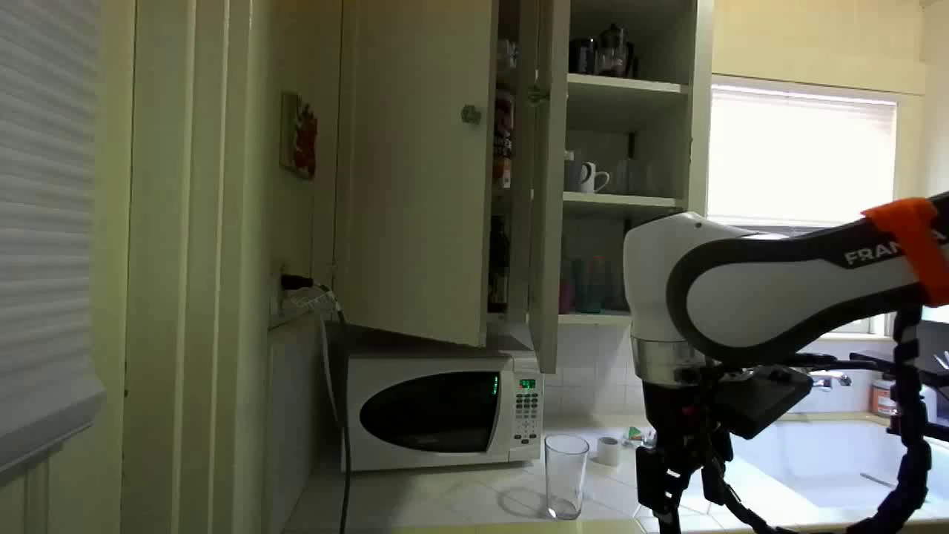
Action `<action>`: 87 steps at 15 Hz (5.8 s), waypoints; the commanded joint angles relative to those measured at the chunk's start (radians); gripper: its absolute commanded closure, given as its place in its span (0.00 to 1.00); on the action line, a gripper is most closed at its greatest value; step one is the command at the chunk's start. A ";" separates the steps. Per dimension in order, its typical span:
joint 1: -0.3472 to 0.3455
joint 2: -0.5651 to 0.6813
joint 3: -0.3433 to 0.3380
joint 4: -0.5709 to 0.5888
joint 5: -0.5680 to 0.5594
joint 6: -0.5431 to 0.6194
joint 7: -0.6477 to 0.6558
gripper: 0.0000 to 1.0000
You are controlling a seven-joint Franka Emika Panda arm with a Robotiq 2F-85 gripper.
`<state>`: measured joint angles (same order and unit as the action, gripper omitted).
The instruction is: Move the cup
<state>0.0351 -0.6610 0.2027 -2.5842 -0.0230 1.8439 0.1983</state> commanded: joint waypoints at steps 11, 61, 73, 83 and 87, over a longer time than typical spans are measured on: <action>0.017 0.003 -0.014 0.002 -0.009 -0.002 0.008 0.00; -0.166 0.590 -0.247 0.321 0.016 0.742 0.291 0.00; -0.185 0.605 -0.253 0.278 -0.377 0.890 0.665 0.00; -0.217 0.613 -0.269 0.187 -0.686 1.110 0.688 0.00; -0.226 0.611 -0.268 0.194 -0.802 1.088 0.705 0.00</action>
<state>-0.1824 -0.0329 -0.0657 -2.3724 -0.7316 2.9285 0.8634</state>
